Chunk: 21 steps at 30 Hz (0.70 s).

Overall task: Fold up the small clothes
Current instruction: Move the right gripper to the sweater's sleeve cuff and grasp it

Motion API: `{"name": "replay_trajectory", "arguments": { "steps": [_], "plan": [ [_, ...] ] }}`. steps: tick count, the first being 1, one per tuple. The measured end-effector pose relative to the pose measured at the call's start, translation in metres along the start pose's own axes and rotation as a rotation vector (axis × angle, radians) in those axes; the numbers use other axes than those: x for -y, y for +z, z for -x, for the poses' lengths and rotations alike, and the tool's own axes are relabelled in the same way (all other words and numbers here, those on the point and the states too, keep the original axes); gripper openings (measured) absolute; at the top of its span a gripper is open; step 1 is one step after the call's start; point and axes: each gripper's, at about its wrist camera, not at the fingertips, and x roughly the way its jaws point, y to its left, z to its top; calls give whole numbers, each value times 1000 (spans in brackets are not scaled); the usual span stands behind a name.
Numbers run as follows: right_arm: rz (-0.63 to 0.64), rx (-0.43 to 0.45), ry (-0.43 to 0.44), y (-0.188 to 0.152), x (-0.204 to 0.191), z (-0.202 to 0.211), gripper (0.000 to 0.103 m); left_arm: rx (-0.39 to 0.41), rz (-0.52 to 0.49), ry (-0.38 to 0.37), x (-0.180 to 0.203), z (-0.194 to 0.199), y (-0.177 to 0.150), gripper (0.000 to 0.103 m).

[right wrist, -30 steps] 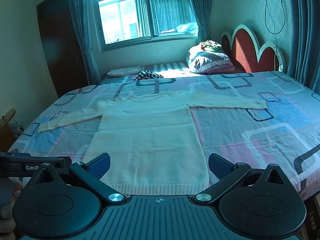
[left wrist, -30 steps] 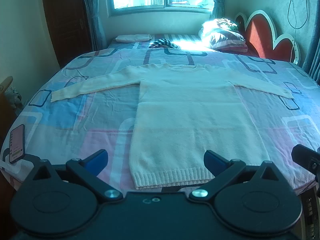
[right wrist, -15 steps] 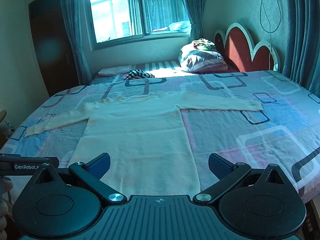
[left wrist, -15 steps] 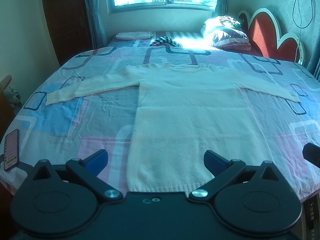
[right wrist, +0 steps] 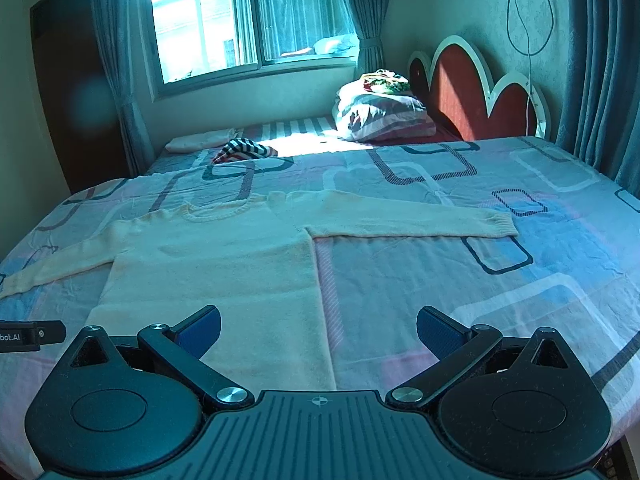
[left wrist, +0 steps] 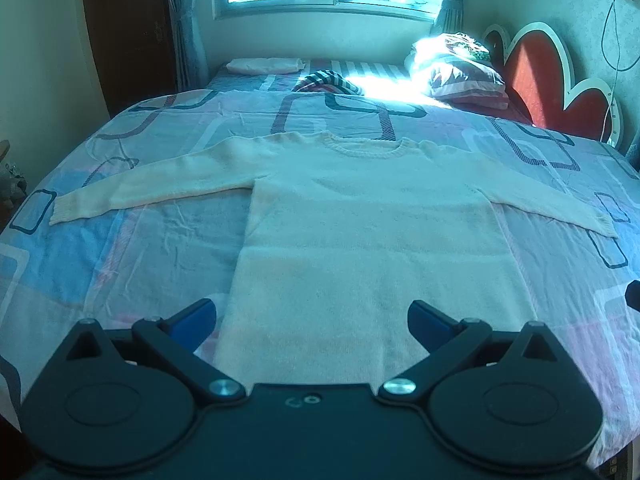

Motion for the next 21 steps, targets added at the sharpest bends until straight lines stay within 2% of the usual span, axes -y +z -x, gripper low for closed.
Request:
{"name": "replay_trajectory", "arguments": {
  "steps": [10, 15, 19, 20, 21],
  "plan": [
    [-13, -37, 13, 43, 53, -88, 103, -13, 23, 16, 26, -66, 37, 102],
    [-35, -64, 20, 57, 83, -137, 103, -44, 33, 61, 41, -108, 57, 100],
    [-68, -91, -1, 65, 115, -175, 102, -53, 58, 69, 51, -137, 70, 100],
    [-79, -101, -6, 66, 123, -185, 93, -58, 67, 67, 54, -145, 73, 100],
    [-95, -119, -14, 68, 133, -195, 76, -61, 73, 64, 56, -152, 75, 100]
  ]
}}
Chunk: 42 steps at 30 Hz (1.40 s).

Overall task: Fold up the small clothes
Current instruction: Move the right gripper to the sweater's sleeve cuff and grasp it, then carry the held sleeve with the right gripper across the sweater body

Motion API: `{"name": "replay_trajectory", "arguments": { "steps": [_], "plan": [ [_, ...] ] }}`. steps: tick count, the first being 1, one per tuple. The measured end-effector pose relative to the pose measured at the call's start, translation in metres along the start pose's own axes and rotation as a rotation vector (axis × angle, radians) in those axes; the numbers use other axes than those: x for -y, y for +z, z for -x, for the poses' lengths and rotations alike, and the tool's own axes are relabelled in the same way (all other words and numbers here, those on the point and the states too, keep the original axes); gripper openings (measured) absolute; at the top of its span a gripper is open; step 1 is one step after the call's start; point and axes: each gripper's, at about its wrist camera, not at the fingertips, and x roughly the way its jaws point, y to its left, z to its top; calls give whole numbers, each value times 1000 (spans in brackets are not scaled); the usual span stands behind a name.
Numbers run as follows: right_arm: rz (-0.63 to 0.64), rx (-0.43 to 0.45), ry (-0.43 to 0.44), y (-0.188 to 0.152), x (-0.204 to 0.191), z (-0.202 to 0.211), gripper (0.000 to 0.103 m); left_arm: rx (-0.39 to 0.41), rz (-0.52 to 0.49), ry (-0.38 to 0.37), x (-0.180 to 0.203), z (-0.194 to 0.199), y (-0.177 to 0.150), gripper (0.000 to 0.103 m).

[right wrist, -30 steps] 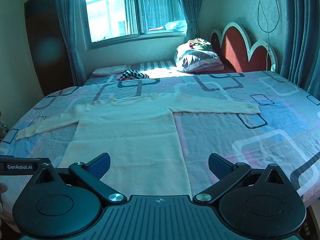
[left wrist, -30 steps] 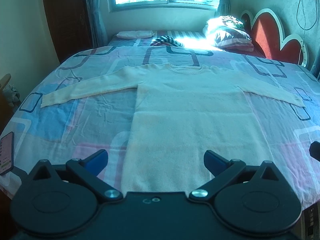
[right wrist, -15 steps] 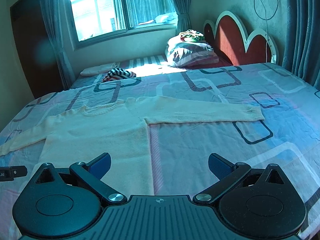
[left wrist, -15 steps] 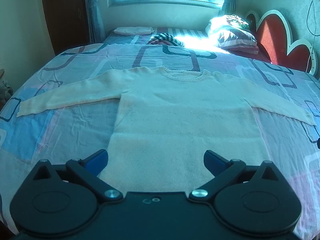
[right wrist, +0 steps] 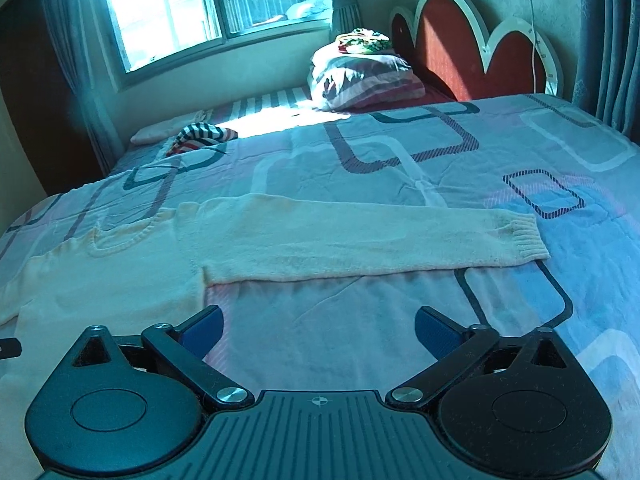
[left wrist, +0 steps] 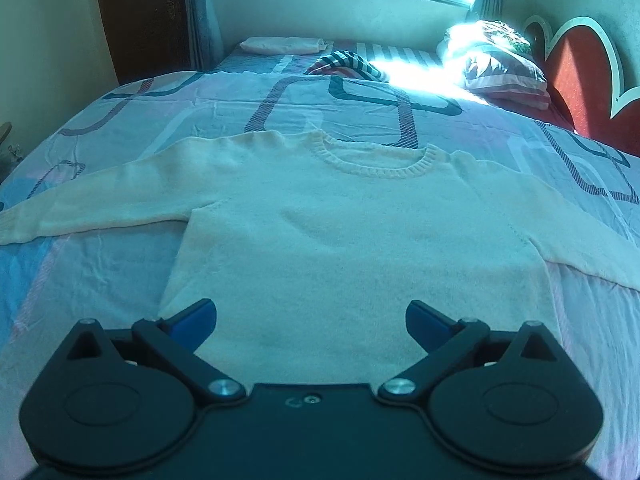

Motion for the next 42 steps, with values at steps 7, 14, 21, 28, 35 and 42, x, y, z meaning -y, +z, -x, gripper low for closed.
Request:
{"name": "replay_trajectory", "arguments": {
  "steps": [7, 14, 21, 28, 35, 42],
  "plan": [
    [-157, -84, -77, 13, 69, -59, 72, -11, -24, 42, 19, -37, 15, 100],
    [-236, -105, -103, 25, 109, -88, 72, -19, 13, 41, 22, -62, 26, 99],
    [-278, -40, -157, 46, 127, -109, 41, -35, -41, 66, 29, -75, 29, 98],
    [-267, 31, -125, 56, 129, -108, 7, 2, 4, -29, 21, -76, 31, 97],
    [-97, 126, -7, 77, 59, -89, 6, -19, 13, -80, 12, -77, 46, 64],
    [123, 123, 209, 77, -82, -89, 6, -21, 50, -101, -17, -75, 56, 60]
  ]
}}
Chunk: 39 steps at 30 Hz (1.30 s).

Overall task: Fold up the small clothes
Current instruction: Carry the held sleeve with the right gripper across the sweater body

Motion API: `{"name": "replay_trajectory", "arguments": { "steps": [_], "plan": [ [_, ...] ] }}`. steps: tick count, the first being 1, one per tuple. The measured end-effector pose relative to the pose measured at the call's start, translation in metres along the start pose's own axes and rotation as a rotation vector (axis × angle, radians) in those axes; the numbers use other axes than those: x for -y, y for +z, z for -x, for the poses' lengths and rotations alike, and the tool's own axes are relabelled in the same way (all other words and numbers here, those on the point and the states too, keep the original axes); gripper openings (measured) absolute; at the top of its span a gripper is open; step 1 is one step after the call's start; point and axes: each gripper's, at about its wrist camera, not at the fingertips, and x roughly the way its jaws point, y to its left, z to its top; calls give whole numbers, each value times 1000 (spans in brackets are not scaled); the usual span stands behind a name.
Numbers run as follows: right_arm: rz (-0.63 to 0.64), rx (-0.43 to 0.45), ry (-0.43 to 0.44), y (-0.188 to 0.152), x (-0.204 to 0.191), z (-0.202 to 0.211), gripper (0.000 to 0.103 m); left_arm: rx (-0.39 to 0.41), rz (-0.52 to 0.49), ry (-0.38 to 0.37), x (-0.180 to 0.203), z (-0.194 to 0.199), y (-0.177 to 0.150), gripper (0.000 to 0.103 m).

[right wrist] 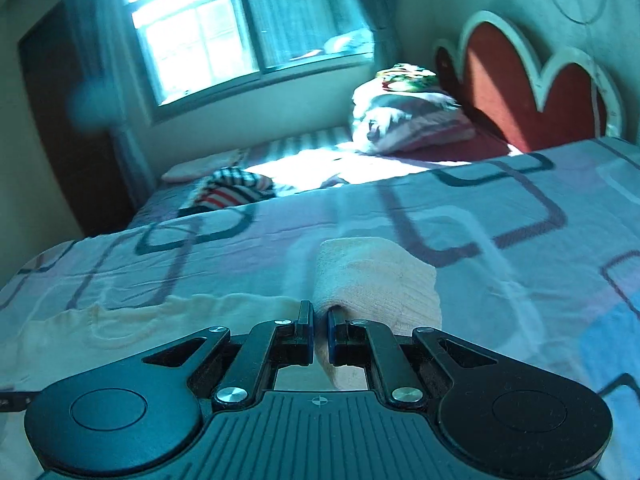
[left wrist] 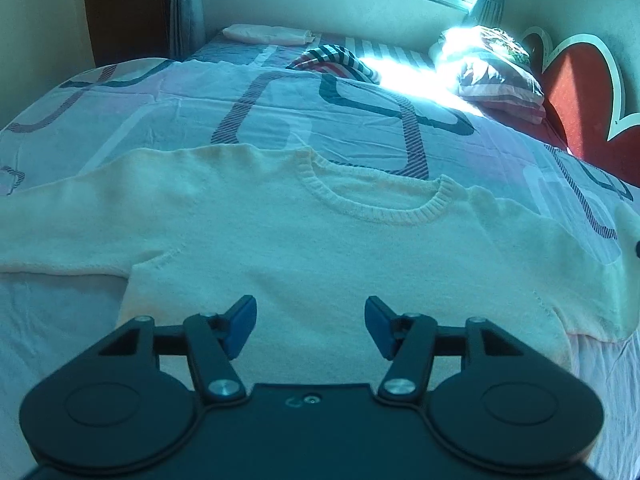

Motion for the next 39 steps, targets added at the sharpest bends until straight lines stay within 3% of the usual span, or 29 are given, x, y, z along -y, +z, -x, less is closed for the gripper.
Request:
{"name": "replay_trajectory", "arguments": {
  "steps": [6, 11, 13, 15, 18, 22, 26, 30, 35, 38, 39],
  "plan": [
    [108, -120, 139, -32, -113, -49, 6, 15, 14, -30, -34, 1, 7, 73],
    [129, -204, 147, -62, -168, -84, 9, -14, 39, -130, -62, -10, 15, 75],
    [120, -213, 127, -68, -174, -84, 20, -46, 57, -197, -67, -17, 17, 75],
    [113, -182, 128, -73, -178, -72, 60, -73, 48, -261, -66, -25, 18, 75],
    [137, -156, 148, -76, -185, -57, 62, -82, -8, -307, -56, -32, 17, 76],
    [115, -142, 86, -76, -173, -35, 62, -60, -56, -306, -45, -32, 17, 75],
    [99, -137, -99, -80, -138, -14, 62, -57, -153, -335, -17, -25, 10, 75],
    [62, -167, -218, -87, -92, -17, 62, -60, -233, -335, 25, -29, 0, 77],
    [13, -195, -231, -91, -52, -19, 62, -40, -275, -216, 65, -57, -6, 77],
    [9, -203, -212, -92, -41, -24, 62, 9, -245, -168, 66, -63, 0, 63],
    [-3, -197, -202, -92, -38, -25, 62, 17, -216, -174, 62, -63, 3, 43]
  ]
}}
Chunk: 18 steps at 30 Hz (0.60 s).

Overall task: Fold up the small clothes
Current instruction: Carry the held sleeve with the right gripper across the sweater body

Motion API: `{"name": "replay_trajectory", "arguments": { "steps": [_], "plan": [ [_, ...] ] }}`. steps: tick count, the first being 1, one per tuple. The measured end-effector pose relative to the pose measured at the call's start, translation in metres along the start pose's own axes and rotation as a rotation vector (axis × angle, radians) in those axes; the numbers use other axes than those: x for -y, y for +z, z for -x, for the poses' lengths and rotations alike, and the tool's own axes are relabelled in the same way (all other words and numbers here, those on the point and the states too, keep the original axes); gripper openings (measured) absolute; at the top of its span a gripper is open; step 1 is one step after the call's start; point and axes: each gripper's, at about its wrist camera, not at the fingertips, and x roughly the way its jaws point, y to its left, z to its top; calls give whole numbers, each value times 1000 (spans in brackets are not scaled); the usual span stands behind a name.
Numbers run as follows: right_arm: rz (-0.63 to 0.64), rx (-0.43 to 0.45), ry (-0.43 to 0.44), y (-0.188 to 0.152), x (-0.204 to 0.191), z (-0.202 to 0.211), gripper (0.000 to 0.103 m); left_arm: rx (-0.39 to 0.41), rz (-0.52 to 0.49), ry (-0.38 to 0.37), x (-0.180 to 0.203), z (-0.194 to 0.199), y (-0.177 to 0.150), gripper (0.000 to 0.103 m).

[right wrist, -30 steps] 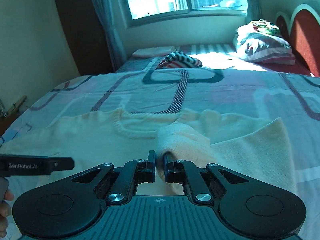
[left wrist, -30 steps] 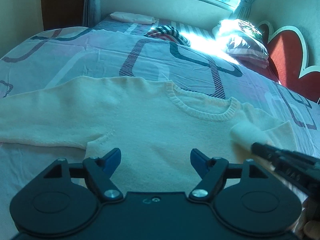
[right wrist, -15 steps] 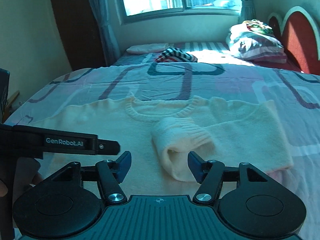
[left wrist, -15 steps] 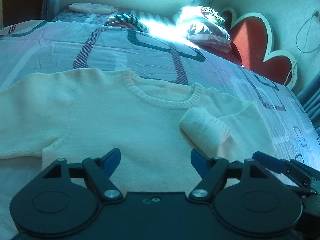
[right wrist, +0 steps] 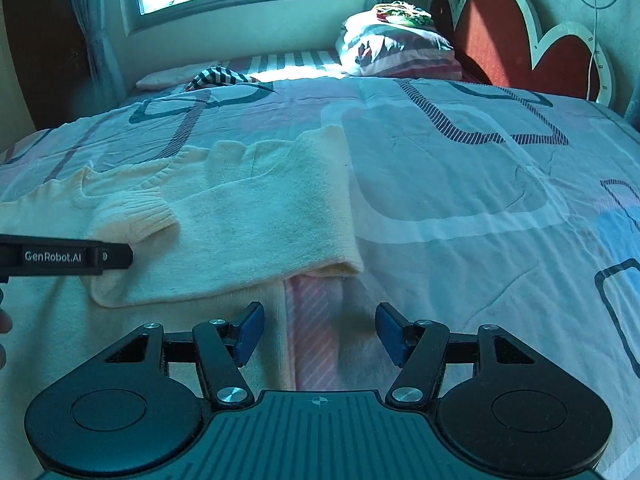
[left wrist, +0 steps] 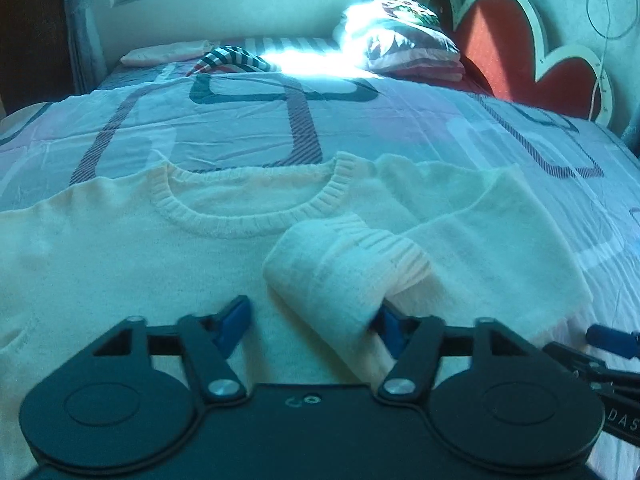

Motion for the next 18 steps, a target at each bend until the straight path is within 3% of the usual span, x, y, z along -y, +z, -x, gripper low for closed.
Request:
{"name": "replay_trajectory", "arguments": {
  "steps": [1, 4, 6, 11, 13, 14, 15, 18],
  "plan": [
    [-10, 5, 8, 1, 1, -1, 62, 13, 41, -20, -6, 2, 4, 28],
    [-37, 14, 47, 8, 1, -6, 62, 68, 137, -24, -27, 12, 10, 10],
    [-51, 22, 57, 13, 1, -10, 59, 123, 179, -19, -41, 24, 12, 7],
    [-63, 19, 106, 23, -9, -18, 44, 216, 297, 13, -81, 48, 11, 6],
    [-60, 20, 115, 24, -15, -20, 31, 228, 328, 35, -95, 51, 7, 6],
    [-51, 23, 109, 24, -18, -21, 19, 217, 332, 45, -102, 50, 4, 6],
    [-43, 25, 108, 24, -20, -20, 14, 200, 341, 51, -108, 48, 1, 6],
    [-38, 36, 95, 23, -18, -18, 8, 113, 386, 55, -126, 33, -9, 19]
  ]
}}
